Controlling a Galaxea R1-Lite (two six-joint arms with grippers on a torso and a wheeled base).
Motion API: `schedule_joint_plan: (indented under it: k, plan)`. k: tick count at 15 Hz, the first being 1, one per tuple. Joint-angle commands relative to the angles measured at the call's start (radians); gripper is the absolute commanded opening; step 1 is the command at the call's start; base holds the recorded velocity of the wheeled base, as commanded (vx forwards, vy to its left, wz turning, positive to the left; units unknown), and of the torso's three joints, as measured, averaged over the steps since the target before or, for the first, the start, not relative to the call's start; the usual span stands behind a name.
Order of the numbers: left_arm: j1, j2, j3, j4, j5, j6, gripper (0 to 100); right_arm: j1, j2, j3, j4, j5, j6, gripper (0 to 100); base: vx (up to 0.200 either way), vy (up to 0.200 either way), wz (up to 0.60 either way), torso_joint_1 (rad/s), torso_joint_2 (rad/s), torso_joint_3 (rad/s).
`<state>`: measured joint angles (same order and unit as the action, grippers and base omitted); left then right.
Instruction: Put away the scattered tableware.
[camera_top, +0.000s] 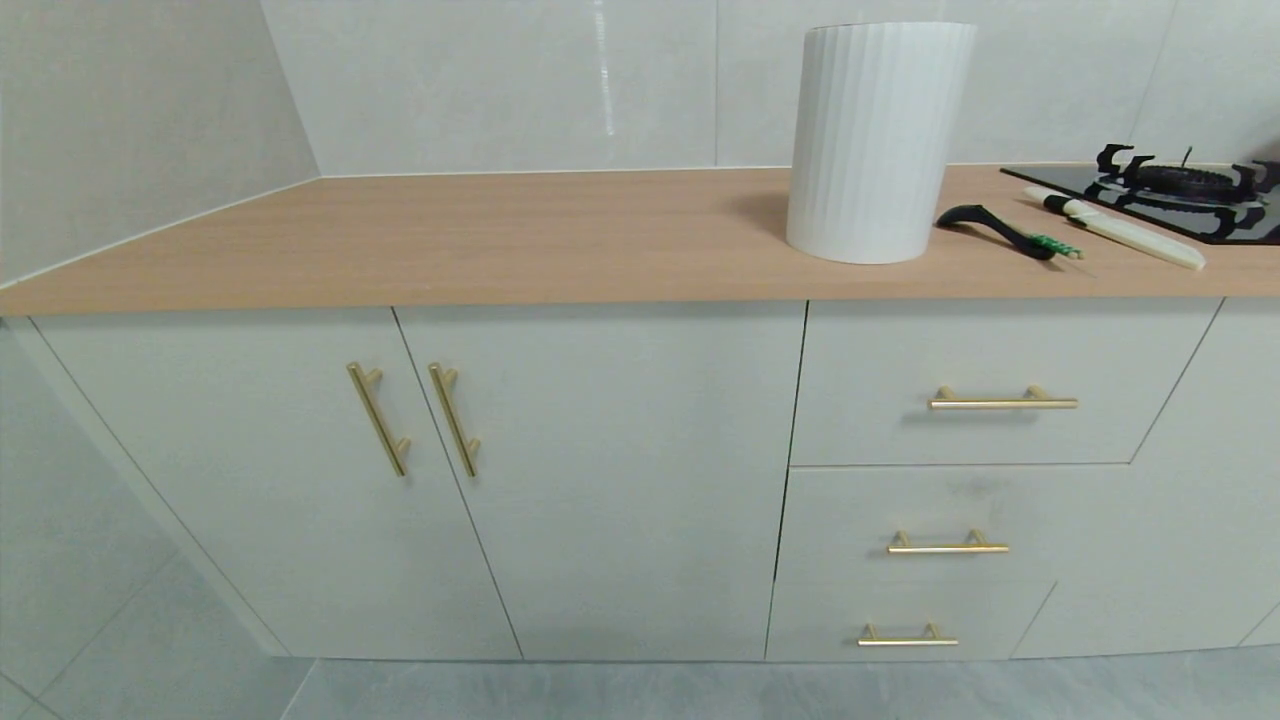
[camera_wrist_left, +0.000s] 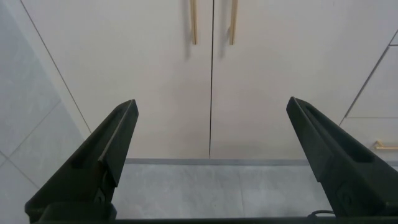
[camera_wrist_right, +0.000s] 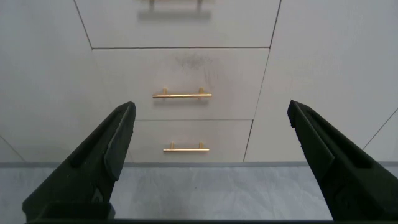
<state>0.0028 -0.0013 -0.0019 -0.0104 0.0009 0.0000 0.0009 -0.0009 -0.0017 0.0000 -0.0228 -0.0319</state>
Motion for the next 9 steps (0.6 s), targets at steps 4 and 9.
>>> schedule_joint_plan:
  k: [4,9]
  plan:
    - [0.0,0.001,0.0,0.0,0.001,0.0,100,0.011,0.081,-0.119,0.002,0.001,0.009,100,0.0,0.0,0.0,0.0,0.0,0.0]
    - [0.0,0.001,-0.001,0.0,0.001,0.0,100,0.018,0.754,-0.342,-0.002,0.127,0.009,100,0.0,0.0,0.0,0.0,0.0,0.0]
